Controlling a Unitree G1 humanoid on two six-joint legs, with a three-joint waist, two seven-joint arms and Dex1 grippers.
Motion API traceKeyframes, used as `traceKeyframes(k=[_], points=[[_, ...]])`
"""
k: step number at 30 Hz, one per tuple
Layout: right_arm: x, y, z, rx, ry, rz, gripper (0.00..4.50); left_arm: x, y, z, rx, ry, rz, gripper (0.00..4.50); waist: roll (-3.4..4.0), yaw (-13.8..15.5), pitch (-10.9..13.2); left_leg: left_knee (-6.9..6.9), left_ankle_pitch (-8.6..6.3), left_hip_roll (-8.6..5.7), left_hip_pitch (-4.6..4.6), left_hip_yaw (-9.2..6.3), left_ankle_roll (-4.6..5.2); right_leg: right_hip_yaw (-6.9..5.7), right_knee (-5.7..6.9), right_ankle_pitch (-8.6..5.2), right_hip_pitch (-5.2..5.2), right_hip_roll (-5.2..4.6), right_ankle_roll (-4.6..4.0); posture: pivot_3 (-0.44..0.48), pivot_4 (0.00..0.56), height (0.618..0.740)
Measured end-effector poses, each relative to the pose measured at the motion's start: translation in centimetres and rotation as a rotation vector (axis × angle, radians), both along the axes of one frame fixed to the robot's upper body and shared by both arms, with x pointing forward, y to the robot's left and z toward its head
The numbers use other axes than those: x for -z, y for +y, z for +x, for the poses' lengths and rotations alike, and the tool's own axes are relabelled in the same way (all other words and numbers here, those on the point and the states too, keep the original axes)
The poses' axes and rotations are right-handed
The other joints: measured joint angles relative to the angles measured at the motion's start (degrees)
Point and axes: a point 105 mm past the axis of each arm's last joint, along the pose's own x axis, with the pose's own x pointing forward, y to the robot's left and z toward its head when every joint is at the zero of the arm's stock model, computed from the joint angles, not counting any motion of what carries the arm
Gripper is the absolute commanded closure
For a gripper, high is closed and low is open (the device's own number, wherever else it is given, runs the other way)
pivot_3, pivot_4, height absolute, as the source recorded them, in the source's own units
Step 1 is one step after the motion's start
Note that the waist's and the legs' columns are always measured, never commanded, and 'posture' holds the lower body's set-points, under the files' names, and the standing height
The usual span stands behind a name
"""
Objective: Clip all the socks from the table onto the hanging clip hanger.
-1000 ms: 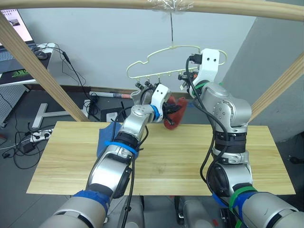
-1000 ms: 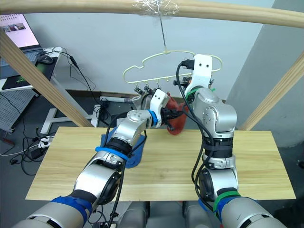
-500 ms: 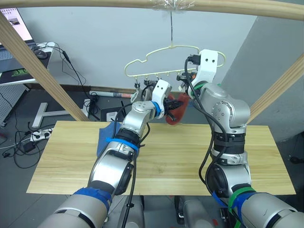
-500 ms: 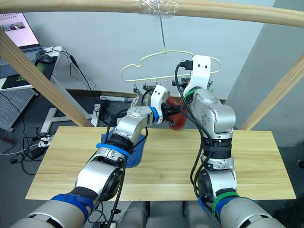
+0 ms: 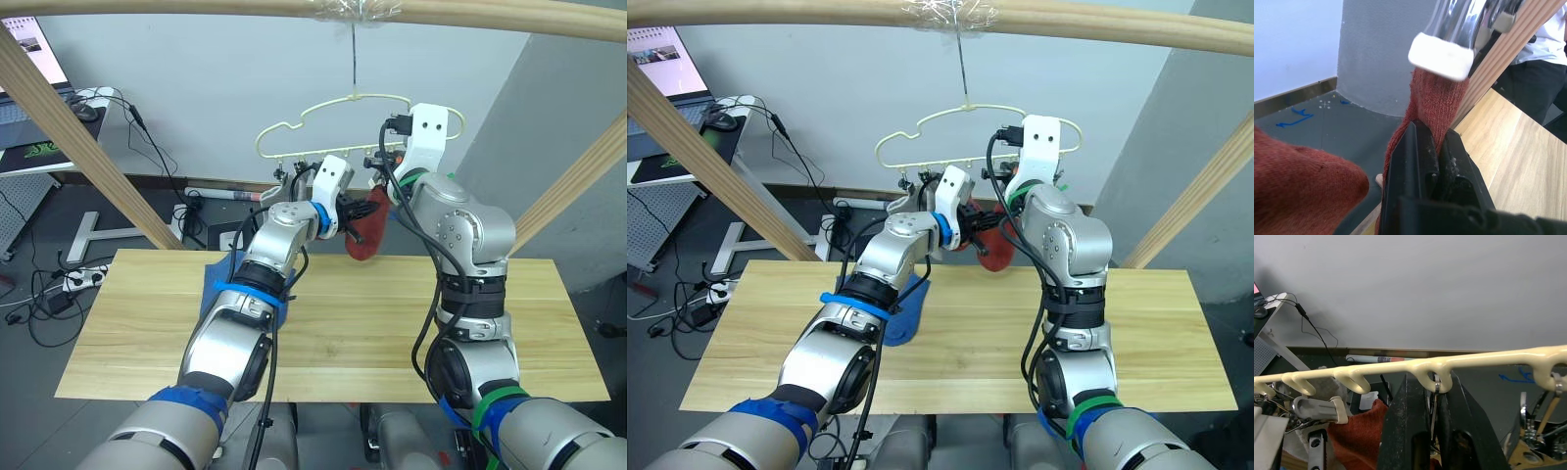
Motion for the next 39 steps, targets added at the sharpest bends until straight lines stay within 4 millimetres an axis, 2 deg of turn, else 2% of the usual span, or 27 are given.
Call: traceKeyframes(k=[12,13,19,22,31,35,39], points=[[0.1,0.0,0.0,-0.001,0.000,-0.002,4.50,-0.3,0.0,0.0,-0.002,0.008,-0.011,4.46,0.00,0.02,0.00,0.03,0.02,0.00,0.01,-0.01,0.02,0.00,0.07,0.00,0.00,0.00,0.00,0.121,0.188,0.740],[0.1,0.0,0.0,-0.001,0.000,-0.002,3.90,-0.3,0.1,0.0,-0.002,0.008,-0.011,4.50,0.00,0.02,0.00,0.03,0.02,0.00,0.01,-0.01,0.02,0.00,0.08,0.00,0.00,0.00,0.00,0.121,0.188,0.740],[-0.3,0.2,-0.2,-0.005,-0.015,0.002,1.86,-0.6,0.0,-0.1,0.006,0.001,-0.026,4.50,0.00,0.08,0.00,0.04,0.02,-0.01,0.01,-0.01,0.03,0.00,0.09,0.00,0.00,0.00,0.00,0.118,0.188,0.740],[-0.3,0.1,-0.2,-0.004,-0.015,0.003,1.86,-0.9,0.0,-0.2,0.020,-0.008,-0.030,4.50,0.00,0.06,0.00,0.05,0.03,-0.01,0.02,-0.01,0.04,0.00,0.12,0.00,0.00,0.00,0.00,0.118,0.188,0.740],[-0.3,0.0,-1.0,-0.024,-0.008,0.020,1.82,-0.9,-0.1,-0.3,0.029,0.003,-0.033,1.94,0.00,0.07,0.00,0.04,0.05,-0.01,0.02,-0.03,0.07,-0.02,0.13,0.00,0.00,0.00,0.00,0.108,0.187,0.740],[-0.2,-0.1,-1.7,-0.035,0.008,0.016,1.82,-0.8,0.0,-0.7,0.050,0.001,-0.025,1.94,0.00,0.04,0.00,0.04,0.05,-0.01,0.02,-0.03,0.07,-0.01,0.13,0.00,0.00,0.00,0.00,0.097,0.186,0.740],[0.8,-0.1,-3.1,-0.081,0.040,-0.018,1.82,-1.3,0.7,-1.1,0.061,-0.014,-0.017,1.94,0.00,0.04,0.00,0.05,0.05,-0.01,0.02,-0.05,0.07,-0.02,0.13,0.00,0.02,-0.01,0.00,0.097,0.186,0.740]])
